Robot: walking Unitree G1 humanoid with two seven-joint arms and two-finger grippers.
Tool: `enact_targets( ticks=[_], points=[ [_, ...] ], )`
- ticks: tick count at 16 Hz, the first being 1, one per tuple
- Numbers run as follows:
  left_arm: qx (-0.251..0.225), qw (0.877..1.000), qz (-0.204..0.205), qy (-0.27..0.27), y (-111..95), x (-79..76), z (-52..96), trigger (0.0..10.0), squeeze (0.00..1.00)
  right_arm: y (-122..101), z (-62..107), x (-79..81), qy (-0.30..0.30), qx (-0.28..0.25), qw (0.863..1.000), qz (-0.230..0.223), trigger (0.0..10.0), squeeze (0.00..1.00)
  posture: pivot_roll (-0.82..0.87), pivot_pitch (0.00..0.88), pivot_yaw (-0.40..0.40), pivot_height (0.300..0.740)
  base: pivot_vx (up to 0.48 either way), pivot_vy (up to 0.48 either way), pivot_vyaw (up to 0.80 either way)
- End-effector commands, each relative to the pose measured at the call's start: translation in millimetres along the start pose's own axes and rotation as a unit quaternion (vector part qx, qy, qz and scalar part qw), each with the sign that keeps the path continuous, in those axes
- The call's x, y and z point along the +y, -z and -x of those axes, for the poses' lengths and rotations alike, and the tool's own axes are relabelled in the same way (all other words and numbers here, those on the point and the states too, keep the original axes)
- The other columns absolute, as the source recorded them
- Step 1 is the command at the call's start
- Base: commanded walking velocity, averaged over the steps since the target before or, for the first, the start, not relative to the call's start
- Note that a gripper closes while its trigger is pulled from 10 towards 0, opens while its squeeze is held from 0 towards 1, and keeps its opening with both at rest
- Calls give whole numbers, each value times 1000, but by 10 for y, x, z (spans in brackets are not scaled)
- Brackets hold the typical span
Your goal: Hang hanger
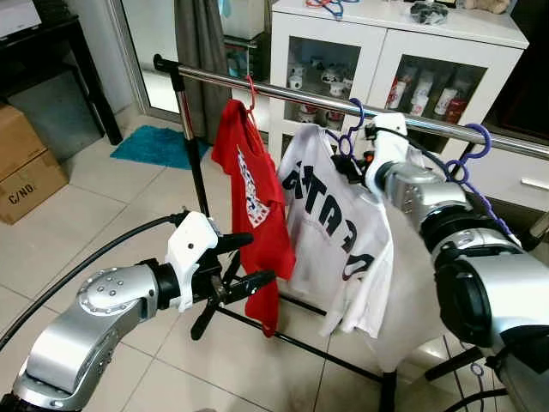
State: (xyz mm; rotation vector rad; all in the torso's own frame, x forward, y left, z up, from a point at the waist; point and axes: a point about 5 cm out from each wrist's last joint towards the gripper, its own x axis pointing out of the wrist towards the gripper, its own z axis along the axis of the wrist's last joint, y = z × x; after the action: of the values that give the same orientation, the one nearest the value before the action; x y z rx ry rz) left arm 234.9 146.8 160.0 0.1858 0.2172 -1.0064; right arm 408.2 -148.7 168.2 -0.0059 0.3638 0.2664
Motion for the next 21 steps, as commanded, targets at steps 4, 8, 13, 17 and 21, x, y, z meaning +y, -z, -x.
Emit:
enact_targets(
  ticks=[4,8,13,17,21],
  points=[
    [2,1000,-10,8,-57,-22,49,10000,0,-80,-10,32,2,-19,1000,-12,0,0,153,57,-14,740,0,0,0],
    [6,1000,-10,8,-67,-18,67,10000,0,-144,-17,68,-2,-41,999,-34,0,0,162,72,-10,740,0,0,0],
    [6,1000,-12,9,-87,-4,63,10000,0,-229,-33,166,-21,-67,997,-36,0,0,164,75,-4,740,0,0,0],
    [7,1000,-12,9,-91,-5,54,10000,0,-257,-37,200,-29,-74,996,-32,0,0,167,78,-10,740,0,0,0],
    [7,1000,-13,8,-93,-4,55,10000,0,-258,-45,223,-26,-70,997,-23,0,0,167,76,-12,740,0,0,0]
  ],
)
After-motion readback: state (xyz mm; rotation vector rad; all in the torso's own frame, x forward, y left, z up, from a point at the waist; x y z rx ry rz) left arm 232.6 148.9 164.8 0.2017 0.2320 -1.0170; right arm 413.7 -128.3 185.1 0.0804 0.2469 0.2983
